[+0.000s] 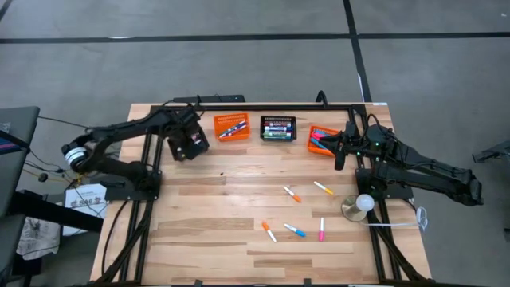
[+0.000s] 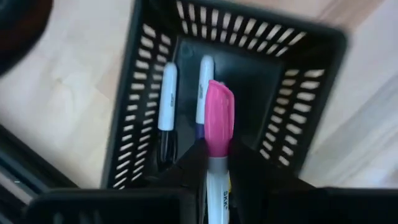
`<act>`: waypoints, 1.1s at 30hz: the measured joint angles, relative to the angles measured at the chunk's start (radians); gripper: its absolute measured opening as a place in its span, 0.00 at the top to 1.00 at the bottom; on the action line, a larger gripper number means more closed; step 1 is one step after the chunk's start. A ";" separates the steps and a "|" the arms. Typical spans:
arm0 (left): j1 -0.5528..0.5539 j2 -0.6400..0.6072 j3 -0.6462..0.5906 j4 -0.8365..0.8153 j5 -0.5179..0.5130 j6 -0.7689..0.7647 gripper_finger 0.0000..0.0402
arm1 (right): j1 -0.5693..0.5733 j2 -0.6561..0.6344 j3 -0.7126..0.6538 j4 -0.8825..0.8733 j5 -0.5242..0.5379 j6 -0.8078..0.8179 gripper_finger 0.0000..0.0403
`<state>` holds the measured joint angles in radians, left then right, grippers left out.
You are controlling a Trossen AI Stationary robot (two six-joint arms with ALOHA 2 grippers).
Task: Pick & Place Markers
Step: Put the left white pink marker into the left black bin
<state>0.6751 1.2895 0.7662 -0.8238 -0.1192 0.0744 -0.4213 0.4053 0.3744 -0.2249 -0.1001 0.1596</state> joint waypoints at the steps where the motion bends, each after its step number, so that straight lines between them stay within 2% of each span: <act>1: 0.009 0.024 0.000 0.002 0.002 0.002 0.86 | 0.000 0.000 0.000 0.000 0.000 0.000 0.86; 8: 0.081 0.145 0.000 0.025 0.060 0.093 0.86 | 0.000 0.000 0.000 0.000 0.000 0.045 0.86; 13: 0.111 0.145 0.000 0.084 0.061 0.118 0.86 | 0.000 0.000 0.000 0.000 0.000 0.050 0.86; 23: 0.124 0.144 0.000 0.089 0.064 0.124 0.86 | 0.000 0.000 0.000 0.000 0.000 0.051 0.86; 33: 0.124 0.145 0.000 0.092 0.060 0.123 0.75 | 0.000 0.000 0.000 0.000 0.000 0.052 0.86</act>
<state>0.7986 1.4342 0.7658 -0.7319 -0.0589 0.1971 -0.4213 0.4053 0.3744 -0.2249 -0.0998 0.2112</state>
